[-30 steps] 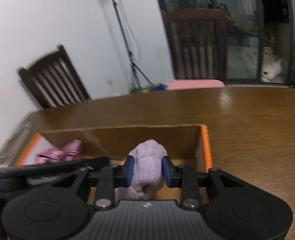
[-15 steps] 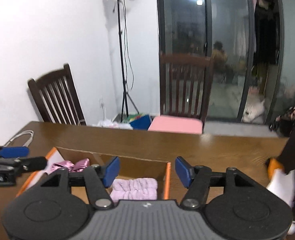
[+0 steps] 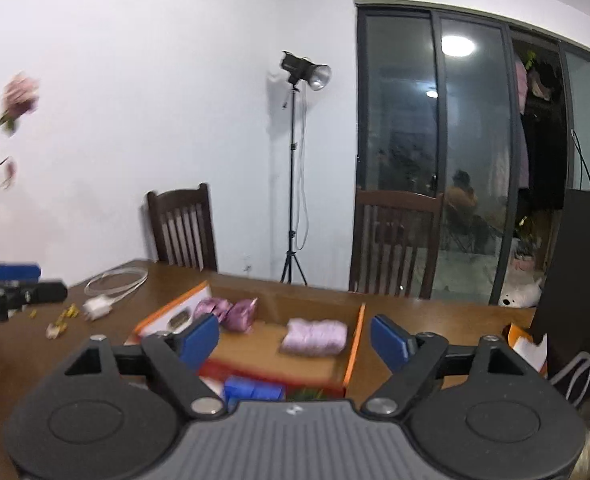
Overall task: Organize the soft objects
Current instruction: 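Move both grippers back toward the plush toys, then close both grippers on the white sheep plush with yellow mane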
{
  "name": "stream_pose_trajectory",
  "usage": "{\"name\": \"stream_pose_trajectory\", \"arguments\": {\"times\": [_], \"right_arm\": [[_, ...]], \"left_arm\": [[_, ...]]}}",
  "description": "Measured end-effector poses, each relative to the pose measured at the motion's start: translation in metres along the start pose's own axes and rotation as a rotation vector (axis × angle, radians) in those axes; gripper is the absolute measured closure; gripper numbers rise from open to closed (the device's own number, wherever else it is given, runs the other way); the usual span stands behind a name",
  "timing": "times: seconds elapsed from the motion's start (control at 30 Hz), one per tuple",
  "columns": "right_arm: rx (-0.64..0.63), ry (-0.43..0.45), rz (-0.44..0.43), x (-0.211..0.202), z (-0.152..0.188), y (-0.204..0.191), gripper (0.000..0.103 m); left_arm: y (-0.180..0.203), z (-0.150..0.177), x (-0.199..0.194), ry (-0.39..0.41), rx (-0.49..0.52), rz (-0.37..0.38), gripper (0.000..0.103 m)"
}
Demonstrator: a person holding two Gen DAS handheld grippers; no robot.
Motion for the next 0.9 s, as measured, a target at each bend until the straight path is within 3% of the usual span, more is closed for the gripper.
{"name": "stream_pose_trajectory", "arguments": {"times": [0.13,0.37,0.63,0.9], "right_arm": [[0.002,-0.017,0.007,-0.026,0.054,-0.027,0.02],[0.112,-0.078,-0.026,-0.05,0.127,-0.054,0.019],[0.157,-0.083,0.014,-0.046,0.136,-0.044,0.019],[0.181,-0.111,0.036,0.004,0.126,-0.009,0.02]], "left_arm": [[-0.004,0.045,-0.034,0.0,-0.029,-0.068,0.002],[-0.004,0.08,-0.065,-0.028,-0.012,-0.042,0.001],[0.013,0.08,-0.053,-0.041,0.001,0.007,0.001],[0.036,0.089,-0.008,-0.127,0.016,0.073,0.001]]}}
Point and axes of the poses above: each gripper's, at about its wrist camera, not at the fingertips, and x roughly the way its jaws point, y to its right, z to its underside, the point moved 1 cm from there along x, roughly the way its jaws point, and after that the axes turned 10 degrees about -z, right-handed, at the moved point
